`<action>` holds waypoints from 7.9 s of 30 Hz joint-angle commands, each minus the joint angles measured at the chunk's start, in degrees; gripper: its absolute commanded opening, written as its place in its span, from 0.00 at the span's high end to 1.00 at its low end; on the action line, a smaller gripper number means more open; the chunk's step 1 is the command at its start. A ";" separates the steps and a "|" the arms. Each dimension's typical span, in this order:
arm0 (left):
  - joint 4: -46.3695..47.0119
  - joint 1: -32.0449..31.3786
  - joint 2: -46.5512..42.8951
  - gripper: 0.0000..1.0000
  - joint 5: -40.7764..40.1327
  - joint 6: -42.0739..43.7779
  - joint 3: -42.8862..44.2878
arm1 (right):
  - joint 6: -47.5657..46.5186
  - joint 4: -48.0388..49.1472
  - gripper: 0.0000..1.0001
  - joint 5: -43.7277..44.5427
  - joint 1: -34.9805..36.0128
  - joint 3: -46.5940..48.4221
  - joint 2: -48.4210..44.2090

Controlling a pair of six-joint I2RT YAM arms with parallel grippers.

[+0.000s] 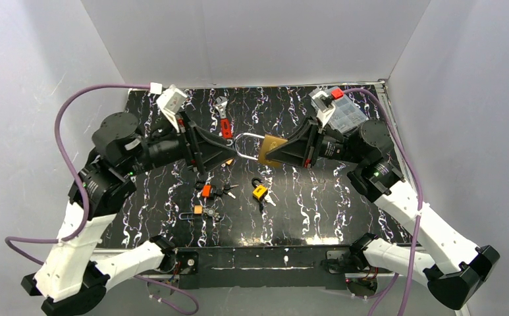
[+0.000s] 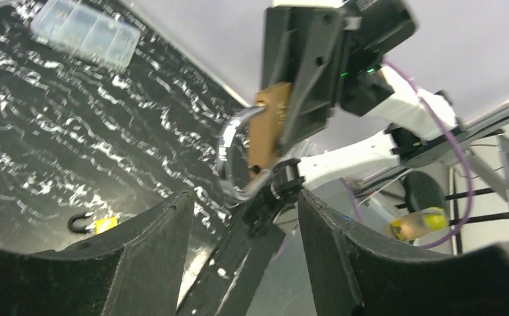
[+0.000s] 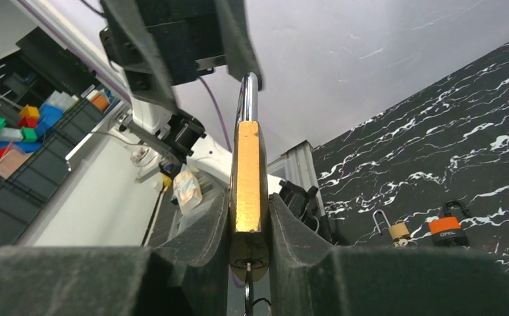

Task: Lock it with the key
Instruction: Lock the lock.

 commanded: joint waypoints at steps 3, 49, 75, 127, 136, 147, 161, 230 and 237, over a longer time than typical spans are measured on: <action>-8.26 -0.16 1.12 0.45 0.04 9.43 2.43 | 0.61 3.67 0.99 -4.62 0.47 3.28 -2.79; -3.00 -0.30 5.53 1.00 6.49 7.09 -3.65 | -1.18 -0.94 0.99 -4.45 3.53 5.49 -1.75; 1.64 -6.10 7.15 1.00 0.56 -0.11 -6.08 | -11.12 -12.59 0.99 11.80 11.69 13.90 6.24; 20.56 -16.05 12.86 1.00 4.59 -10.93 4.09 | -17.33 -25.97 0.99 21.83 17.41 17.99 22.69; 22.24 -19.79 14.27 1.00 4.79 -10.84 5.26 | -16.89 -24.38 0.99 22.75 17.21 19.03 25.82; 24.07 -20.42 11.50 1.00 5.08 -11.59 4.43 | -14.19 -14.51 0.99 19.65 14.41 11.95 22.51; 13.88 -20.26 10.40 1.00 1.22 -6.58 5.44 | -14.45 -14.89 0.99 20.95 13.60 8.05 15.65; 23.19 9.38 24.50 1.00 18.39 -26.03 13.90 | 21.19 36.72 0.35 -15.10 -19.55 -6.68 15.03; 23.93 9.37 24.69 1.00 18.48 -26.78 13.80 | 21.63 36.96 0.60 -15.85 -19.40 -5.01 15.77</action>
